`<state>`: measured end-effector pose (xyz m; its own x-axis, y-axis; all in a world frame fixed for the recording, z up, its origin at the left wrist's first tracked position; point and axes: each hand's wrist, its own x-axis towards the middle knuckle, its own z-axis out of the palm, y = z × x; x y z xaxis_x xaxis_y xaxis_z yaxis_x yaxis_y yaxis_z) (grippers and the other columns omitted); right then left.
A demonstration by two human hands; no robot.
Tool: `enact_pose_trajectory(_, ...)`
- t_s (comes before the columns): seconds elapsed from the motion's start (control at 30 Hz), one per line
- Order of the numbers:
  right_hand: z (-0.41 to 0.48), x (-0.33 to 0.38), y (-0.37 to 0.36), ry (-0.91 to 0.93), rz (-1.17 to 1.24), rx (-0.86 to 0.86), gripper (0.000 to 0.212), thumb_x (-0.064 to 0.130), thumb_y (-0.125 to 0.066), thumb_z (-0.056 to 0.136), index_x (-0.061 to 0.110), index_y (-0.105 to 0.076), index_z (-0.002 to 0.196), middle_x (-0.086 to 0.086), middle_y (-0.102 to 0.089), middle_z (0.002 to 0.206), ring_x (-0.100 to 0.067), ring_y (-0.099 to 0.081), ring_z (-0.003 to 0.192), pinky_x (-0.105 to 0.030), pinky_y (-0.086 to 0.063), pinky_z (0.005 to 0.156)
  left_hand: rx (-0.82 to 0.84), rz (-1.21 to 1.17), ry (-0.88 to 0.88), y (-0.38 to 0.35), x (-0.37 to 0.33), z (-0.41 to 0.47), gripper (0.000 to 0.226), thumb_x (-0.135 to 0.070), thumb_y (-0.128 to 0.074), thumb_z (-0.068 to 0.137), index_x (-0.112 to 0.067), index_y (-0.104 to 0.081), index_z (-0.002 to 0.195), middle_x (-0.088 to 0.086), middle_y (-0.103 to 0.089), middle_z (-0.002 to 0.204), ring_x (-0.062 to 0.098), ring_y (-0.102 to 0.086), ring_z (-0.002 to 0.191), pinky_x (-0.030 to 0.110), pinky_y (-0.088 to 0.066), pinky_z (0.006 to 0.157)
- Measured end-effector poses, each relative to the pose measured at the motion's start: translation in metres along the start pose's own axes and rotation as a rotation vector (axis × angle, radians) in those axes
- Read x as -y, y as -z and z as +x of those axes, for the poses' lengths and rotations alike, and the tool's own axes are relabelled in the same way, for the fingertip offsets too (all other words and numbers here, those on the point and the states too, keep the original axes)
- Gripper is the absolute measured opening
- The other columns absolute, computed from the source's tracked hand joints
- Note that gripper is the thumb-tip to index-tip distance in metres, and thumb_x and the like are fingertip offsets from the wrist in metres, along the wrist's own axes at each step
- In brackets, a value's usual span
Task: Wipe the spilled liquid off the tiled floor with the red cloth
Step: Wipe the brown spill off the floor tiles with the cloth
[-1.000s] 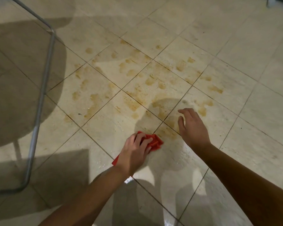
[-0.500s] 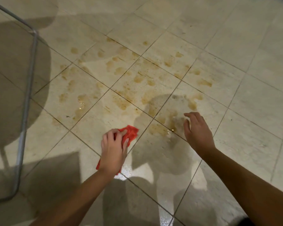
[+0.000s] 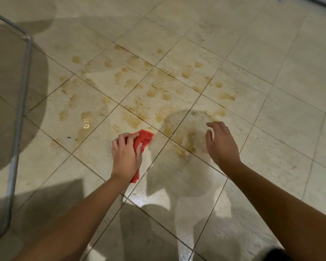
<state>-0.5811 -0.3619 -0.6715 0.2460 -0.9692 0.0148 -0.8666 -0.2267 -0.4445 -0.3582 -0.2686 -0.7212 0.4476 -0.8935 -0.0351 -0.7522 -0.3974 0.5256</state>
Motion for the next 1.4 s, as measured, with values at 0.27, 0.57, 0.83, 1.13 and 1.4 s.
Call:
enact_pose_trajectory(0.27, -0.009, -0.016, -0.003, -0.064, -0.011, 0.035, 0.031, 0.013, -0.039, 0.094, 0.005, -0.05, 0.121, -0.01, -0.051, 0.124, -0.023, -0.046, 0.115, -0.035, -0.039, 0.094, 0.168, -0.042, -0.309, -0.035, -0.045, -0.04, 0.039, -0.033, -0.041, 0.086, -0.011, -0.059, 0.113, 0.013, -0.056, 0.108, 0.028, -0.052, 0.097, 0.033, -0.04, 0.086)
enact_pose_trajectory(0.57, -0.008, -0.03, 0.005, -0.095, -0.037, 0.007, 0.031, 0.014, -0.039, 0.094, 0.005, -0.049, 0.122, -0.009, -0.051, 0.123, -0.023, -0.047, 0.115, -0.032, -0.04, 0.093, 0.092, 0.099, -0.228, -0.025, -0.035, 0.025, 0.038, -0.026, -0.043, 0.094, -0.012, -0.047, 0.129, 0.016, -0.045, 0.124, 0.029, -0.038, 0.113, 0.041, -0.034, 0.102)
enact_pose_trajectory(0.83, -0.014, -0.046, 0.0, -0.135, -0.02, -0.004, 0.03, 0.012, -0.04, 0.093, 0.004, -0.051, 0.12, -0.01, -0.053, 0.121, -0.023, -0.049, 0.113, -0.032, -0.042, 0.091, 0.159, 0.004, -0.239, -0.03, -0.041, -0.015, 0.041, -0.033, -0.039, 0.091, -0.014, -0.051, 0.125, 0.013, -0.046, 0.117, 0.026, -0.041, 0.106, 0.033, -0.034, 0.092)
enact_pose_trajectory(1.13, -0.016, -0.04, 0.004, -0.119, -0.031, -0.046, 0.03, 0.012, -0.041, 0.093, 0.004, -0.051, 0.12, -0.01, -0.054, 0.12, -0.023, -0.049, 0.112, -0.033, -0.042, 0.093, 0.163, 0.181, -0.384, -0.061, -0.096, 0.001, 0.034, -0.03, -0.05, 0.081, -0.013, -0.063, 0.108, 0.009, -0.062, 0.099, 0.025, -0.059, 0.086, 0.031, -0.051, 0.072)
enact_pose_trajectory(1.4, -0.017, -0.02, 0.0, -0.092, -0.029, -0.036, 0.03, 0.012, -0.042, 0.093, 0.004, -0.051, 0.12, -0.011, -0.054, 0.121, -0.024, -0.048, 0.114, -0.033, -0.038, 0.097, 0.207, 0.102, -0.26, -0.024, -0.074, 0.031, 0.052, -0.056, -0.041, 0.086, -0.027, -0.047, 0.129, -0.001, -0.045, 0.125, 0.02, -0.037, 0.113, 0.032, -0.028, 0.096)
